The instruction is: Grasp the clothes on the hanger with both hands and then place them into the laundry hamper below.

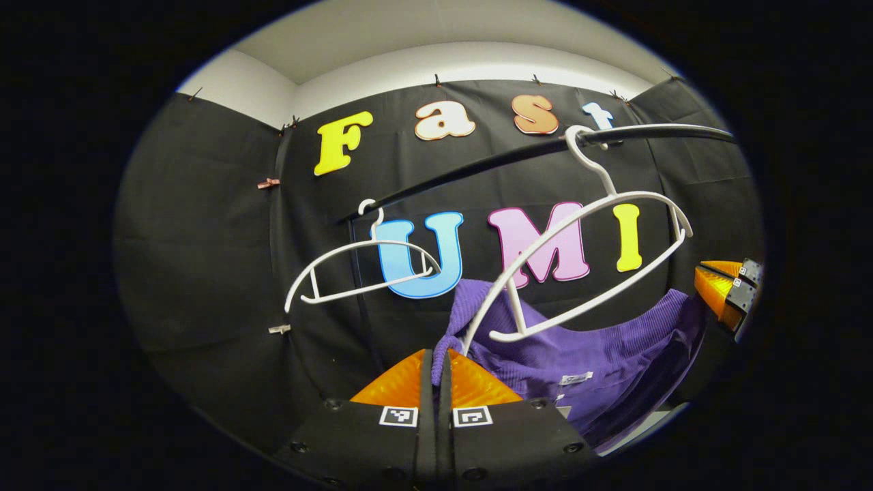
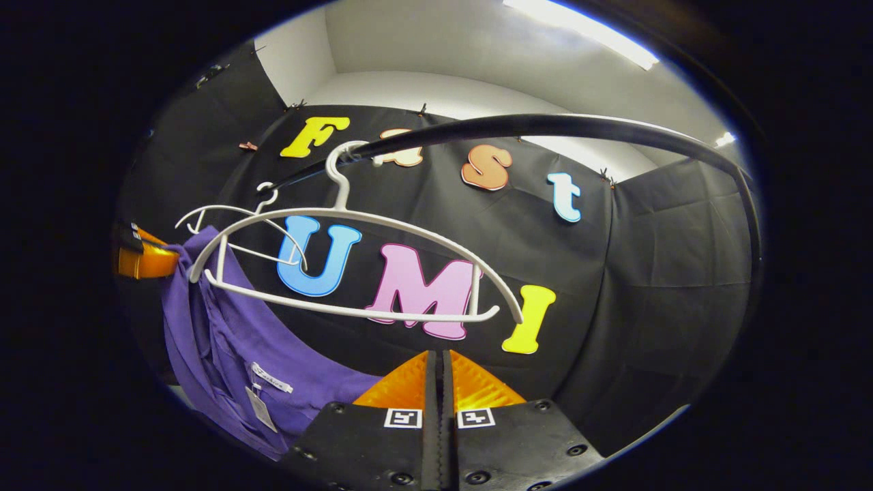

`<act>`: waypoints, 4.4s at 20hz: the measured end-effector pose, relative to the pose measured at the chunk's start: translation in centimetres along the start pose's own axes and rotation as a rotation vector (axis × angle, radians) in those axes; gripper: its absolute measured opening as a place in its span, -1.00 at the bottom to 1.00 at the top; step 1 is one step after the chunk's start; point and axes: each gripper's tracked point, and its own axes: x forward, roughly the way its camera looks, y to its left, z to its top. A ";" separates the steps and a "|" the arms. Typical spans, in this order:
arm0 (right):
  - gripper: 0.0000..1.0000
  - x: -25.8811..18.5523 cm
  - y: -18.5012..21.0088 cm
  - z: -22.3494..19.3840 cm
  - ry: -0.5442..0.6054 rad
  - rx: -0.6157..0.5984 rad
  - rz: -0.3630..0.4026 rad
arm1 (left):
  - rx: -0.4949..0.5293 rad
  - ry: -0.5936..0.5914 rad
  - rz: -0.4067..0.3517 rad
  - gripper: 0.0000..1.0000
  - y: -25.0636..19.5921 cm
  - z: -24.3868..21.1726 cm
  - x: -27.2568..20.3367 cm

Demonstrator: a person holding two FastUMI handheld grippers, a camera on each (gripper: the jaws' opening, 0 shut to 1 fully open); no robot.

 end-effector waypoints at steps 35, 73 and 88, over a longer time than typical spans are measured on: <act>0.96 -11.4 6.1 -15.8 0.443 0.166 0.209 | -0.134 0.324 -0.265 0.91 -11.7 -18.4 -6.1; 0.95 -9.8 2.5 3.6 0.138 0.200 0.156 | -0.134 -0.051 -0.193 0.86 -7.4 2.9 -11.7; 0.95 -10.0 0.0 9.0 0.068 0.226 0.098 | -0.137 -0.201 -0.165 0.90 -6.0 10.0 -13.9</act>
